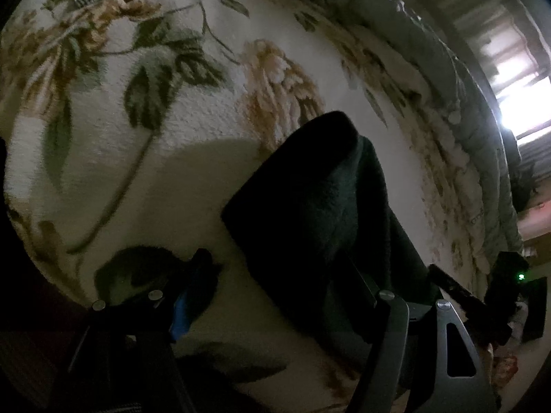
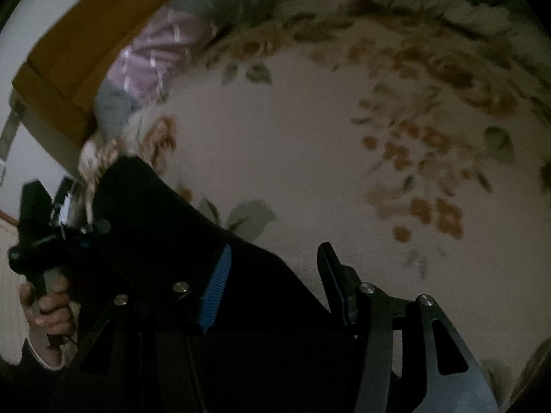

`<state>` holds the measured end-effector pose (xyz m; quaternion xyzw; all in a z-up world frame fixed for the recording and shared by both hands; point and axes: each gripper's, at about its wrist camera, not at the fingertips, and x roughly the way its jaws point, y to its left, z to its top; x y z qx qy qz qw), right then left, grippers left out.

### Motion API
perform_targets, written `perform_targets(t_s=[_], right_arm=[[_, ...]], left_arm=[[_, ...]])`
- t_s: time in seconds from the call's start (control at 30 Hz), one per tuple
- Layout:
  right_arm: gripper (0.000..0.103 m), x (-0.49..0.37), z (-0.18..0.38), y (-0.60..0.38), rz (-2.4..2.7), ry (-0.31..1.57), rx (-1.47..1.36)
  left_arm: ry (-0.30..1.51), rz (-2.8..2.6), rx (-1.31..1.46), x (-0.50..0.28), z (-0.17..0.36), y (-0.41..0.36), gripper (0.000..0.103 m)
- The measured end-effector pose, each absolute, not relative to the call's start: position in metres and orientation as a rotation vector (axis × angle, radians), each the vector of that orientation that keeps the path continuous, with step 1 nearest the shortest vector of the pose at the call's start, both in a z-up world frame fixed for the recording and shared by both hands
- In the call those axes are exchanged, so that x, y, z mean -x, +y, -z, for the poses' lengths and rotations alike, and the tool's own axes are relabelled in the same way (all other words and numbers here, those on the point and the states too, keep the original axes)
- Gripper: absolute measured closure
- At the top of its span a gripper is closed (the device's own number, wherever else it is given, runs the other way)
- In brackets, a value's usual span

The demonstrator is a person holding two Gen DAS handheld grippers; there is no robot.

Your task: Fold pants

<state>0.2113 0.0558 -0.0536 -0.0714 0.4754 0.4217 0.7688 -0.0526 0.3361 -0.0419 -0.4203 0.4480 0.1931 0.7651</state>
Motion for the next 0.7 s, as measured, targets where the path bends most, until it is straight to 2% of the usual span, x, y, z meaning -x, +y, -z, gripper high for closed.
perform_targets(t_s=[0.1,0.13,0.17,0.2,0.23,0.3,0.33,0.53,0.7], right_arm=[[0.052,-0.211,0.069,0.067,-0.908,1.068,0.222],[0.055,-0.210,0.069,0.067,-0.912,1.059,0.222],[0.063,-0.209,0.070,0.067,-0.922,1.059,0.217],[0.066,-0.208,0.070,0.066,-0.938,1.069,0.203],[0.075,-0.207,0.069,0.065,-0.947,1.071,0.198],[0.083,-0.202,0.067,0.065,-0.944,1.056,0.220],[0.086,-0.200,0.065,0.065,-0.940,1.046,0.228],[0.092,-0.190,0.029,0.057,-0.906,0.911,0.208],[0.093,-0.193,0.035,0.063,-0.856,0.885,0.226]], left_arm=[[0.977,-0.432,0.890,0.047,0.045,0.333,0.031],[0.974,-0.437,0.880,0.046,0.046,0.332,0.031],[0.971,-0.445,0.861,0.045,0.046,0.330,0.032],[0.971,-0.452,0.839,0.043,0.046,0.328,0.037],[0.970,-0.460,0.812,0.042,0.044,0.325,0.056],[0.946,-0.419,0.792,0.040,0.038,0.321,0.076],[0.931,-0.412,0.786,0.040,0.033,0.320,0.082],[0.736,-0.343,0.736,0.062,-0.014,0.314,0.085],[0.805,-0.353,0.695,0.049,0.004,0.318,0.085]])
